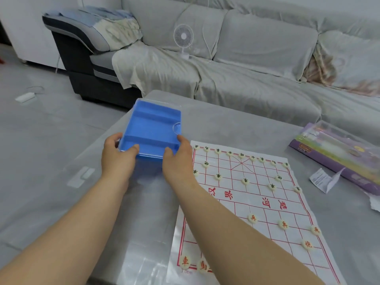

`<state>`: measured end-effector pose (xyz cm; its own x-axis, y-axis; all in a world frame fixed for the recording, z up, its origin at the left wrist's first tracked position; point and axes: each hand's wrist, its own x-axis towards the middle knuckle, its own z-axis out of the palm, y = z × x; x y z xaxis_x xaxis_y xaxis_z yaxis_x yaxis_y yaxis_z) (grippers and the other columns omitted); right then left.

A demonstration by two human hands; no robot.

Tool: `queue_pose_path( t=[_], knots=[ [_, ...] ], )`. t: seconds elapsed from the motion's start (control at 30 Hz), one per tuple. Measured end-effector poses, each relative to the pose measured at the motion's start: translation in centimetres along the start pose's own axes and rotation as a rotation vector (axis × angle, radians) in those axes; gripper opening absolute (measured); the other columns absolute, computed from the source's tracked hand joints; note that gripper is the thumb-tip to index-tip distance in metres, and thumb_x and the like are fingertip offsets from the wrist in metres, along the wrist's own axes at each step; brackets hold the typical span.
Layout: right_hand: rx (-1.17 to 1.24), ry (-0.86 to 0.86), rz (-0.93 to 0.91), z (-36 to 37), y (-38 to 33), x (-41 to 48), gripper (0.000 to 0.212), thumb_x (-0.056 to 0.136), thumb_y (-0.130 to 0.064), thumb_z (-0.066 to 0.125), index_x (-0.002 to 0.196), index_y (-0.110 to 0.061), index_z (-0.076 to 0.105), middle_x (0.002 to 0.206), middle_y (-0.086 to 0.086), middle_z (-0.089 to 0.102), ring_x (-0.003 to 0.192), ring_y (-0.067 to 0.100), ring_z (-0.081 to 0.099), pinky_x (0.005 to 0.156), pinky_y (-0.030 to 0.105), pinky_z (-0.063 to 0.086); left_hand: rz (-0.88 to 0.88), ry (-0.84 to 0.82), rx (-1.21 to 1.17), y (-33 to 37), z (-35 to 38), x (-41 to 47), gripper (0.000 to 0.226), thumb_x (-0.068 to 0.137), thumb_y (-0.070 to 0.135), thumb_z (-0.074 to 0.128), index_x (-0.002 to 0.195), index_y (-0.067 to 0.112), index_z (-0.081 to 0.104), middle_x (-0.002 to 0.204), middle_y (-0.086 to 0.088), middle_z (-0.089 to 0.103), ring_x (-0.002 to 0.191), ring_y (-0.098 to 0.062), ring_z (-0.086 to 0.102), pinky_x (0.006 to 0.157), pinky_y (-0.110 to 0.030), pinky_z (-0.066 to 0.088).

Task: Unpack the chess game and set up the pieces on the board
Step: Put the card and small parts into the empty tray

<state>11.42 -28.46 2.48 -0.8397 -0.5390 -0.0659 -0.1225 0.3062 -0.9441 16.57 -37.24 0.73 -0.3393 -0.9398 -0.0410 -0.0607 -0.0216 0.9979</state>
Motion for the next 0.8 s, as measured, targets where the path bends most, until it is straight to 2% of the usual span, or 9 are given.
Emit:
queue_pose_path(
  t=[0.07,0.13,0.23,0.33,0.43,0.57,0.67,0.73,0.8],
  knots=[
    [0.13,0.027,0.0,-2.3,-0.5,-1.5,0.048,0.095,-0.015,0.041,0.14,-0.018,0.025,0.144,0.0,0.029,0.13,0.013,0.034,0.108,0.026,0.03,0.035,-0.042,-0.097,1.7,0.1,-1.6,0.045,0.084,0.0,0.054,0.125,0.016,0.045,0.116,0.001,0.044,0.097,-0.015,0.048,0.074,-0.024,0.042],
    [0.229,0.082,0.023,-5.7,-0.6,-3.2,0.045,0.095,-0.019,0.042,0.138,-0.02,0.028,0.134,-0.003,0.038,0.114,0.009,0.046,0.094,0.023,0.043,0.046,-0.139,-0.195,3.3,0.7,-3.9,0.044,0.084,-0.004,0.054,0.122,0.018,0.046,0.118,0.001,0.046,0.098,-0.016,0.051,0.072,-0.023,0.045],
    [0.322,0.184,0.094,-11.7,0.3,-5.6,0.037,0.096,-0.023,0.04,0.133,-0.021,0.036,0.121,-0.005,0.045,0.103,0.009,0.047,0.09,0.026,0.044,0.043,-0.343,-0.237,4.6,2.6,-9.2,0.042,0.084,-0.005,0.052,0.117,0.021,0.047,0.113,0.002,0.053,0.092,-0.015,0.057,0.069,-0.021,0.051],
    [0.336,0.295,0.147,-17.2,2.4,-8.6,0.033,0.095,-0.019,0.042,0.129,-0.022,0.042,0.118,-0.005,0.049,0.097,0.012,0.051,0.082,0.027,0.045,0.027,-0.484,-0.161,4.6,5.4,-15.4,0.04,0.085,-0.003,0.054,0.109,0.028,0.045,0.095,0.016,0.051,0.081,-0.009,0.055,0.063,-0.019,0.046],
    [0.361,0.445,0.156,-22.4,5.2,-11.8,0.034,0.092,-0.009,0.045,0.123,-0.022,0.046,0.121,-0.002,0.053,0.096,0.016,0.058,0.083,0.033,0.051,0.022,-0.615,-0.018,3.7,8.6,-21.1,0.045,0.085,0.003,0.057,0.119,0.028,0.041,0.11,0.01,0.045,0.09,-0.017,0.054,0.062,-0.017,0.041],
    [0.341,0.594,0.187,-28.2,8.8,-15.6,0.031,0.091,-0.006,0.043,0.112,-0.028,0.048,0.119,-0.001,0.054,0.101,0.021,0.057,0.089,0.039,0.049,0.083,-0.764,0.205,2.4,12.3,-27.6,0.045,0.086,0.013,0.057,0.12,0.028,0.033,0.12,0.008,0.036,0.09,-0.011,0.047,0.049,-0.01,0.04],
    [0.323,0.662,0.204,-31.6,11.3,-17.6,0.037,0.091,-0.004,0.045,0.117,-0.029,0.048,0.123,-0.004,0.053,0.105,0.02,0.057,0.095,0.043,0.047,0.136,-0.88,0.298,1.2,14.7,-30.9,0.047,0.086,0.014,0.058,0.12,0.031,0.031,0.128,0.003,0.037,0.103,-0.009,0.043,0.073,-0.019,0.05],
    [0.345,0.661,0.188,-33.3,12.7,-18.6,0.04,0.09,0.001,0.044,0.12,-0.026,0.048,0.116,-0.007,0.055,0.094,0.013,0.059,0.085,0.034,0.051,0.229,-0.924,0.4,0.2,16.3,-32.5,0.057,0.086,0.016,0.059,0.134,0.024,0.028,0.136,0.004,0.033,0.111,-0.005,0.034,0.098,-0.023,0.034],
    [0.337,0.663,0.175,-35.0,14.4,-19.3,0.041,0.089,0.005,0.042,0.116,-0.026,0.048,0.108,-0.009,0.056,0.088,0.007,0.059,0.074,0.018,0.049,0.289,-0.986,0.495,-0.8,17.9,-34.2,0.064,0.088,0.021,0.057,0.14,0.021,0.02,0.143,0.005,0.026,0.123,-0.007,0.03,0.103,-0.019,0.023]
  ],
)
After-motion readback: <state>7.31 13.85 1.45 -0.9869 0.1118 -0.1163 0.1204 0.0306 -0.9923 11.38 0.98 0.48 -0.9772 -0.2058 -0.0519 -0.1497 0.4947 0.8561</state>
